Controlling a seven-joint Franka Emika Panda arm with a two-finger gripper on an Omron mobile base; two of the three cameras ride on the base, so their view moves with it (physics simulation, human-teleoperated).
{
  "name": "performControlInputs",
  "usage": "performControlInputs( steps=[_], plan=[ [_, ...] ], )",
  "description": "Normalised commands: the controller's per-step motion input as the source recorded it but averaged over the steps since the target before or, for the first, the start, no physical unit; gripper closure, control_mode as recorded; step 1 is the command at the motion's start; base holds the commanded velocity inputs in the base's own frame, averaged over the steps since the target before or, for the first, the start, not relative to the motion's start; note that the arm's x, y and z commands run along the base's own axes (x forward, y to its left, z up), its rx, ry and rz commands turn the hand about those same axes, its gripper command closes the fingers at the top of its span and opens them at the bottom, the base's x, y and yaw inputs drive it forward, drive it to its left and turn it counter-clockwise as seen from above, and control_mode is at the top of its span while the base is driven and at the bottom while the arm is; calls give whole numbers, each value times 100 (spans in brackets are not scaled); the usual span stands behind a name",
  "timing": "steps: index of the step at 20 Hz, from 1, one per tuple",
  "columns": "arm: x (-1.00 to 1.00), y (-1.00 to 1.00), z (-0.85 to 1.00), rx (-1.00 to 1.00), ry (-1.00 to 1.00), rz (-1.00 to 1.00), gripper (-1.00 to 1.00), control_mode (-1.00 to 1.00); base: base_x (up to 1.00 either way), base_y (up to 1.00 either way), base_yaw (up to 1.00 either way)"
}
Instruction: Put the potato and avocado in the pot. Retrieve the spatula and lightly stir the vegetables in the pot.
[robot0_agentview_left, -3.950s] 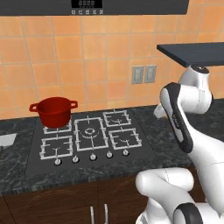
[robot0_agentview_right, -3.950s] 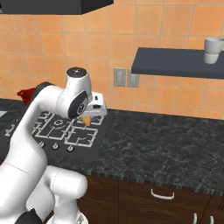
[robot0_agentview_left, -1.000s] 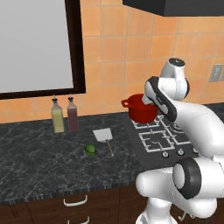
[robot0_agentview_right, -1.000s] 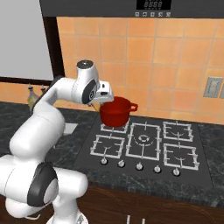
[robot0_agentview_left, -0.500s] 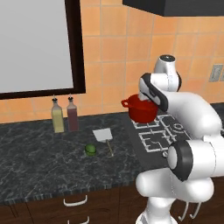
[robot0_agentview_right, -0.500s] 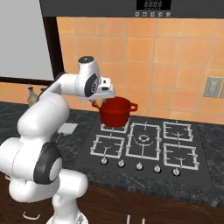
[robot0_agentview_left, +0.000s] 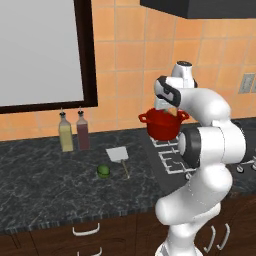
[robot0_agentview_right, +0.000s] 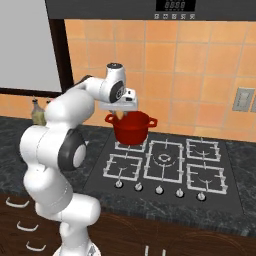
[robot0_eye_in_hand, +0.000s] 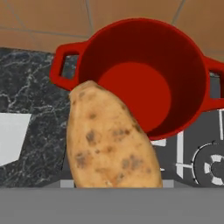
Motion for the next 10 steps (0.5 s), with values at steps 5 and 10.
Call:
performControlInputs(
  steps=[5, 10],
  plan=[
    [54, -5, -31, 2, 9, -1, 100, -100, 0, 0, 0],
    [41, 0, -30, 0, 3, 0, 100, -100, 0, 0, 0]
  ],
)
